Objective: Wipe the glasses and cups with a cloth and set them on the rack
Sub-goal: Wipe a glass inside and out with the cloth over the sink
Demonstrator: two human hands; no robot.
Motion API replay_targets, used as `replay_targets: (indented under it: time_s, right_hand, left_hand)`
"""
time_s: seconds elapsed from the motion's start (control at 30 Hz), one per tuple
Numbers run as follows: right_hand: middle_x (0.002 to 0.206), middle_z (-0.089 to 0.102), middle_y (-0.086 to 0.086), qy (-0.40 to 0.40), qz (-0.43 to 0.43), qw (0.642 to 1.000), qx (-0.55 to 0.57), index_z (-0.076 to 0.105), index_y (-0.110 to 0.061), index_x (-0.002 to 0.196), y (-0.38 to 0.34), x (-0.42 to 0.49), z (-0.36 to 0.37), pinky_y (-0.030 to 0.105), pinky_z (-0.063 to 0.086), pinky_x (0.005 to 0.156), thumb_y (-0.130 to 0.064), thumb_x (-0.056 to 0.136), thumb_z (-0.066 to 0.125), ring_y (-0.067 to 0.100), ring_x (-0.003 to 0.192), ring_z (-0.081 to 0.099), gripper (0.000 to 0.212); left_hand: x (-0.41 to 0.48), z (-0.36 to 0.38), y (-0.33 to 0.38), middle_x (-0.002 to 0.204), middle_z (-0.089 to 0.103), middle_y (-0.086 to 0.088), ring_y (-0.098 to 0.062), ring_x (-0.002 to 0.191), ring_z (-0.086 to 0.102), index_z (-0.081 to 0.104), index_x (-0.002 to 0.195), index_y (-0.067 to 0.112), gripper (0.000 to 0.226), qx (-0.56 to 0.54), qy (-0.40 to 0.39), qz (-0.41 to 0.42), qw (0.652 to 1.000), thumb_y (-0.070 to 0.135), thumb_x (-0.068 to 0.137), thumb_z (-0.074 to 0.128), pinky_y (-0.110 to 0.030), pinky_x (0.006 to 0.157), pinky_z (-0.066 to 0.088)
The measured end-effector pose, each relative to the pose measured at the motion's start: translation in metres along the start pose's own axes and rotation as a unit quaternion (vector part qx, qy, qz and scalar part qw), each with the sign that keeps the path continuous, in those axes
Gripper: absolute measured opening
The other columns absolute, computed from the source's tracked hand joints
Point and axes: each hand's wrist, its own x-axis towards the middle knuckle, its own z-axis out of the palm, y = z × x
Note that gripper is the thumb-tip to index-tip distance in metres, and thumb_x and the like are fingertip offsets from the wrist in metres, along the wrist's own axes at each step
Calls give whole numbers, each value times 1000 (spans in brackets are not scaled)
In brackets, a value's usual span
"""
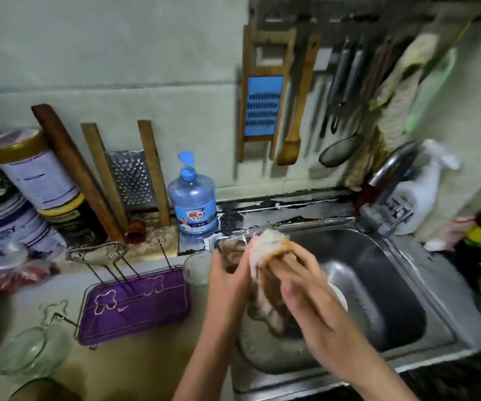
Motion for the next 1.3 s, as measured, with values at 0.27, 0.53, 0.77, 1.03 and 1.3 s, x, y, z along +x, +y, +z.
replay_targets:
  time_s: [0.27, 0.53, 0.77, 1.03, 1.3]
  right_hand:
    - [130, 60, -13, 181, 91, 945, 256, 60, -34, 122, -6, 45, -12, 24, 36, 110, -41, 90, 54, 6, 128, 50, 33]
    - [152, 34, -13, 133, 50, 984, 112, 28, -30, 148, -15, 32, -14, 21, 22, 117, -55, 97, 29, -4, 140, 26, 57]
    - [150, 32, -24, 91, 16, 991, 99, 24, -48, 144, -11, 47, -58, 19, 28, 112, -56, 89, 46, -7, 138, 29, 60]
    - [130, 59, -5, 120, 97, 961, 229, 48, -28, 133, -18, 77, -88, 38, 38, 111, -71, 86, 38, 6, 123, 53, 65]
    - [160, -1, -10, 92, 11, 995, 23, -7, -46, 141, -10, 55, -84, 11, 3, 116, -74, 82, 32, -7, 143, -3, 76]
  left_hand:
    - [-16, 32, 22, 90, 69, 9, -3, 85, 67, 60, 100, 20, 21, -2, -69, 40, 997, 30, 83, 67, -21, 76, 52]
    - [-8, 57, 49, 81, 68, 8, 5, 68, 65, 59, 96, 8, 5, 7, -46, 105, 993, 5, 93, 59, -9, 63, 49]
    - [-15, 71, 53, 129, 60, 9, -8, 128, 52, 52, 110, 32, 51, 79, -41, 86, 992, 57, 65, 57, -34, 111, 39]
    - [9, 111, 82, 118, 69, -6, -17, 109, 67, 61, 124, 12, 86, -47, -2, 95, 994, 77, 67, 61, -36, 95, 52]
    - [11, 114, 68, 73, 69, 14, 15, 63, 63, 54, 87, 26, 25, -74, -24, 114, 990, 42, 79, 72, -5, 57, 49]
